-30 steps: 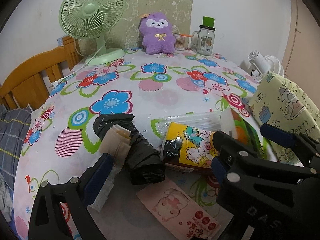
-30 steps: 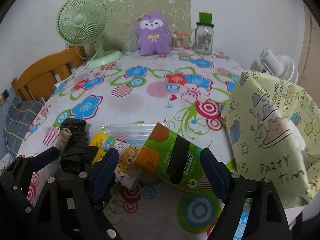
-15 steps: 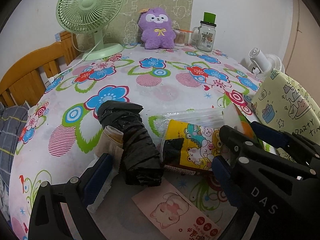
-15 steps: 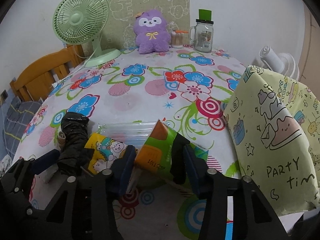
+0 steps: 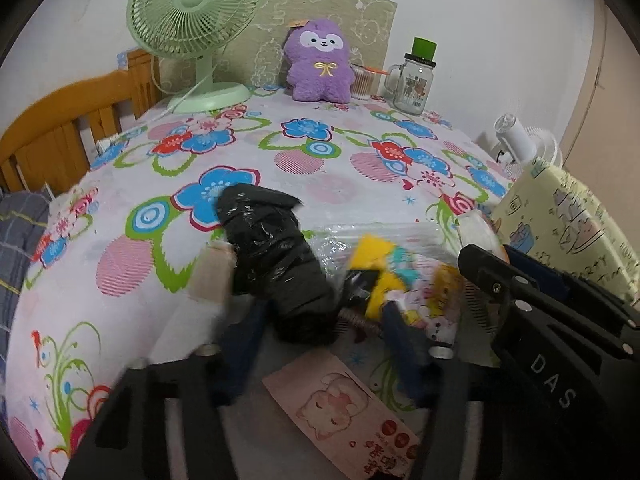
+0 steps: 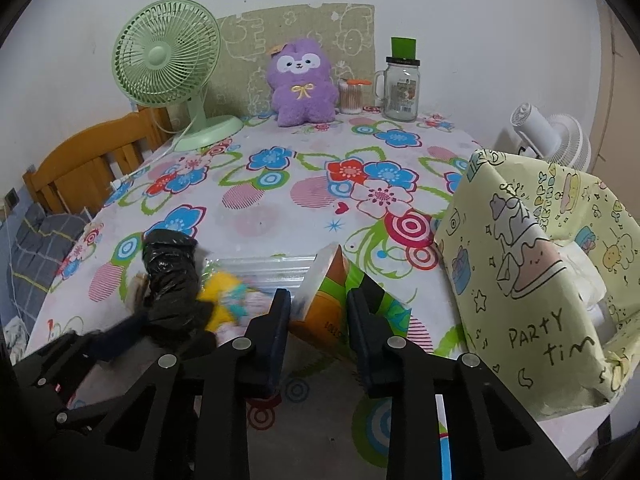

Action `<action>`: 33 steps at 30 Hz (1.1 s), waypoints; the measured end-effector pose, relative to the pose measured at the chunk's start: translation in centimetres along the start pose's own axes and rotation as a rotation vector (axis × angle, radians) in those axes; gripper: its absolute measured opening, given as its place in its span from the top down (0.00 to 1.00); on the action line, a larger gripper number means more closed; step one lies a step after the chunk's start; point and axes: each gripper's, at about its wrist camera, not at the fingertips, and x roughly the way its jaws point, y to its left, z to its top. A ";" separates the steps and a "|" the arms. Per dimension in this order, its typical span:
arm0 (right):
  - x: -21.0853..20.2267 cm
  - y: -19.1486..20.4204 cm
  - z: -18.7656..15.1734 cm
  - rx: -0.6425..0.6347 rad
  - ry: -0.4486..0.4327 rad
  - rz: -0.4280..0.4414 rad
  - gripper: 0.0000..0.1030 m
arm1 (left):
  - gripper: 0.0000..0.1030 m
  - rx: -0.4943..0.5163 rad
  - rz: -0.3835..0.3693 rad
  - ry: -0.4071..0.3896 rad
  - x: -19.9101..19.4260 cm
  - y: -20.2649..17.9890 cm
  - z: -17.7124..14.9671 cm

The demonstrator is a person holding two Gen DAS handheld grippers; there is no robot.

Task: Organize soft objects
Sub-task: 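Grasp the black wrapped item with the left gripper while the right gripper grasps the green tissue pack, then lift the black wrapped item and tissue pack toward the paper box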

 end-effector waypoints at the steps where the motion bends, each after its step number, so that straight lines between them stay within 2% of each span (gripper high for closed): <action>1: -0.1 0.1 -0.1 -0.006 0.000 -0.002 0.70 | 0.66 -0.021 -0.017 0.013 0.1 0.2 0.0; 3: -0.2 0.2 -0.3 -0.014 0.002 -0.002 0.70 | 0.71 -0.029 -0.037 0.020 0.0 0.2 -0.1; 8: -0.7 0.2 -0.5 -0.010 0.001 0.006 0.70 | 0.94 -0.003 -0.035 0.001 -0.7 -0.4 -0.3; 14: -1.5 0.0 -0.7 -0.001 -0.005 0.018 0.71 | 1.00 0.020 -0.021 -0.029 -1.8 -1.0 -0.4; 24: -2.6 -0.3 -0.9 0.007 -0.014 0.028 0.72 | 1.00 0.037 -0.010 -0.043 -2.9 -1.5 -0.7; 25: -2.6 -0.3 -0.9 0.008 -0.015 0.027 0.72 | 0.99 0.034 -0.006 -0.039 -2.9 -1.5 -0.8; 28: -2.7 -0.5 -0.9 0.011 -0.017 0.026 0.72 | 0.73 0.023 0.016 -0.032 -3.0 -1.3 -0.9; 31: -2.7 -0.6 -0.8 0.015 -0.018 0.020 0.72 | 0.62 0.026 0.033 -0.048 -3.1 -1.3 -0.8; 33: -2.5 -0.7 -0.6 0.015 -0.016 0.018 0.72 | 0.58 0.022 0.040 -0.040 -2.7 -1.1 -0.7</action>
